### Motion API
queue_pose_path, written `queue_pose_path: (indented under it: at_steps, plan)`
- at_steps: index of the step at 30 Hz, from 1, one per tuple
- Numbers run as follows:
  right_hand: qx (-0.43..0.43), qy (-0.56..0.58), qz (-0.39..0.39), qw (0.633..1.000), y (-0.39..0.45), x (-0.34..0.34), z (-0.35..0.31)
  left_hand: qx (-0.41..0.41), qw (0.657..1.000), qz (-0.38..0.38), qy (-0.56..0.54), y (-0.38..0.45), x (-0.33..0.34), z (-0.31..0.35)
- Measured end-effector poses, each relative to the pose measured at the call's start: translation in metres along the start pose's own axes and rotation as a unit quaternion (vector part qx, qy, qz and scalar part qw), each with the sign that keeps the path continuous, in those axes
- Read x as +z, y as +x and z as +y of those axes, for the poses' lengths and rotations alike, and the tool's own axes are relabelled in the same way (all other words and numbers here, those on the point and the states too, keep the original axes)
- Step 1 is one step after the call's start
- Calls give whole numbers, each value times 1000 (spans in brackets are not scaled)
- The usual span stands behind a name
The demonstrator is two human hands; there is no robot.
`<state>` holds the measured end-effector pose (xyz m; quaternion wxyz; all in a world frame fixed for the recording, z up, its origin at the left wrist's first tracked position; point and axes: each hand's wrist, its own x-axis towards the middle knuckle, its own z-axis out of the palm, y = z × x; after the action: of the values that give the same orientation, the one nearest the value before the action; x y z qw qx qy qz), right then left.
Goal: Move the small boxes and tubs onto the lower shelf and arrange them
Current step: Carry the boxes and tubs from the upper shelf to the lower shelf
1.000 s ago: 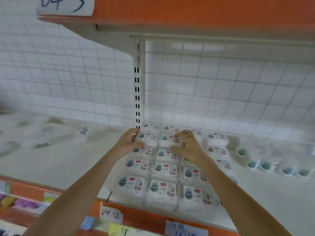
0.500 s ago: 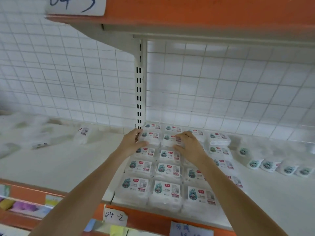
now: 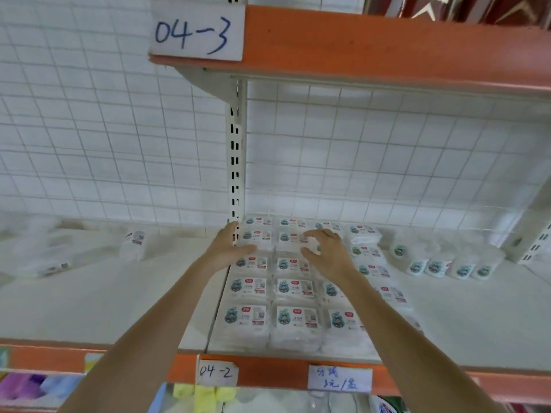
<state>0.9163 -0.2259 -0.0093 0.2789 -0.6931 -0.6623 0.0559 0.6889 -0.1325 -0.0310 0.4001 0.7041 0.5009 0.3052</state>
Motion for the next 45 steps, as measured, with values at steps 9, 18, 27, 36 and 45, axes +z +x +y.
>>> queue_pose_path:
  at_steps: [9, 18, 27, 36, 45]
  plan:
    - [-46, -109, 43, 992, -109, -61, 5, 179, 949, 83, 245, -103, -17, 19]
    - [-60, -115, 53, 990, -262, -71, 37, 244, 895, 151, 342, -265, 36, 7]
    - [-77, -60, -88, 991, -357, -26, 10, 96, 902, 110, 406, -431, 50, -56]
    - [-262, -27, -194, 945, -358, 43, -108, -137, 872, 258, 393, -581, -30, -94]
    - [-366, -2, -243, 899, -345, 130, -274, -213, 835, 324, 390, -645, -142, -152]
